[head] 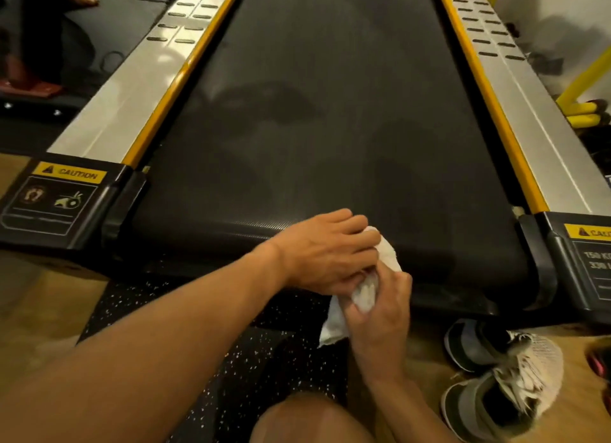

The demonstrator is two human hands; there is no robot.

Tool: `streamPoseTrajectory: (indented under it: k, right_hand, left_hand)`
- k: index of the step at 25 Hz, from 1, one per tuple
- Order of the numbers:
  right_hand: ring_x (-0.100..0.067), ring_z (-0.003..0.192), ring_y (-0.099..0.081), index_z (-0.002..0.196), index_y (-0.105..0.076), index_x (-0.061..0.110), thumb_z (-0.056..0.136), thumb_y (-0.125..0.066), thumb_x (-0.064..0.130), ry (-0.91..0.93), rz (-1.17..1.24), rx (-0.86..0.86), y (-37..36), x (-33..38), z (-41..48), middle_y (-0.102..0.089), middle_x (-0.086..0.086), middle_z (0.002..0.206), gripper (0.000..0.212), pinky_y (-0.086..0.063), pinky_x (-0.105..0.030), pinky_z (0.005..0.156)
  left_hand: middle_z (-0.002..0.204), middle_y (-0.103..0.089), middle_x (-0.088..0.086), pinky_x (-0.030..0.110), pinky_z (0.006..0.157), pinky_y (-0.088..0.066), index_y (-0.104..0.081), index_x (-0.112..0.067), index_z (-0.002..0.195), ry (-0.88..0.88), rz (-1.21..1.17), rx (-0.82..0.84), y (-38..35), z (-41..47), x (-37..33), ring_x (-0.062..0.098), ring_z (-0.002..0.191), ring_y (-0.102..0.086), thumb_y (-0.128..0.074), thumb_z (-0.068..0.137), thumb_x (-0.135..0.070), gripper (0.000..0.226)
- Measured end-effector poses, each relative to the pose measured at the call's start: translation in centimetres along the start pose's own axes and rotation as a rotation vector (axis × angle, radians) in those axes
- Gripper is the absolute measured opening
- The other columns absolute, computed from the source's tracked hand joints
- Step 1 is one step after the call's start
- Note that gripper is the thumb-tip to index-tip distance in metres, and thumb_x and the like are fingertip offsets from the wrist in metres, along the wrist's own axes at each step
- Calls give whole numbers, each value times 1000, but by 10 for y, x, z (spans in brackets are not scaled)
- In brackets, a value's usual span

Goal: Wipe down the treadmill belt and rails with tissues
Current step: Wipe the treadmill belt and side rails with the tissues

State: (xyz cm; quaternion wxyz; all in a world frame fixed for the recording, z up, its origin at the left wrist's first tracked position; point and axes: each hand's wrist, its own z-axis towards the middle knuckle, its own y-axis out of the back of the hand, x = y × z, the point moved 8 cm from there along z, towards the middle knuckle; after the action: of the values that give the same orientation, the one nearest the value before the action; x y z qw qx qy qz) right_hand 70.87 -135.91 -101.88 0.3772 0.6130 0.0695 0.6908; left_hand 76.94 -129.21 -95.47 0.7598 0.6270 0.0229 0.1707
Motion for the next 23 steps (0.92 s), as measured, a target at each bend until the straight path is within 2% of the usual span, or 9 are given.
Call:
streamPoseTrajectory:
  k: [2,6,9,13,16,18,20,22,23]
  right_hand:
    - [3,89,-40,121,-46,22,71,-80,19,74,6,56,-28,21,-6,-41,4,106,60,-35,0,82]
    - [-2,91,-45,131,-34,28,78,-75,31,192,-39,313,-87,57,-25,-36,5,113,66,-49,-17,75]
    - [-14,98,-53,138,-27,30,87,-66,28,262,-16,506,-138,98,-39,-34,1,122,64,-53,-27,83]
    - [-21,95,-58,135,-33,25,87,-66,22,327,35,550,-195,155,-53,-38,-3,119,58,-56,-35,79]
    - [-20,100,-57,125,-38,21,82,-71,25,257,9,534,-211,163,-55,-39,-3,122,54,-56,-34,80]
    - [-18,101,-56,126,-39,20,82,-72,23,263,22,519,-208,165,-55,-40,-2,122,55,-55,-31,83]
    - [-14,103,-54,128,-41,24,83,-70,21,249,36,603,-204,162,-51,-41,2,123,54,-50,-26,86]
    - [-11,104,-54,122,-47,33,81,-68,22,135,100,725,-200,158,-42,-47,8,119,47,-50,-30,88]
    - [-11,101,-55,115,-52,36,79,-68,23,79,153,724,-194,159,-33,-52,9,113,41,-51,-35,87]
  left_hand:
    - [92,-56,5,38,69,-40,-56,-15,85,67,19,45,1,-36,15,25,78,-50,-52,88,-41,26]
    - [100,-58,9,45,78,-46,-59,-12,94,221,78,168,0,-111,35,31,93,-55,-46,91,-37,29]
    - [106,-59,11,45,84,-47,-60,-11,99,430,156,260,11,-175,55,32,101,-55,-41,95,-38,33]
    - [122,-58,12,43,97,-45,-61,-13,115,726,225,373,30,-243,73,30,115,-55,-48,88,-39,39]
    - [141,-43,8,38,111,-33,-49,-16,133,844,153,428,28,-256,76,24,133,-38,-54,90,-31,46]
    - [141,-39,4,35,111,-32,-45,-18,135,887,103,393,29,-254,74,21,133,-35,-55,91,-31,47]
    - [133,-43,1,32,105,-36,-47,-20,128,959,31,342,34,-253,76,18,123,-38,-54,90,-34,41]
    - [122,-45,0,29,98,-37,-48,-18,118,1039,-33,316,40,-255,78,15,111,-40,-49,93,-33,30]
    - [118,-45,0,28,95,-38,-47,-17,114,1103,-93,261,45,-255,81,14,105,-40,-47,95,-31,23]
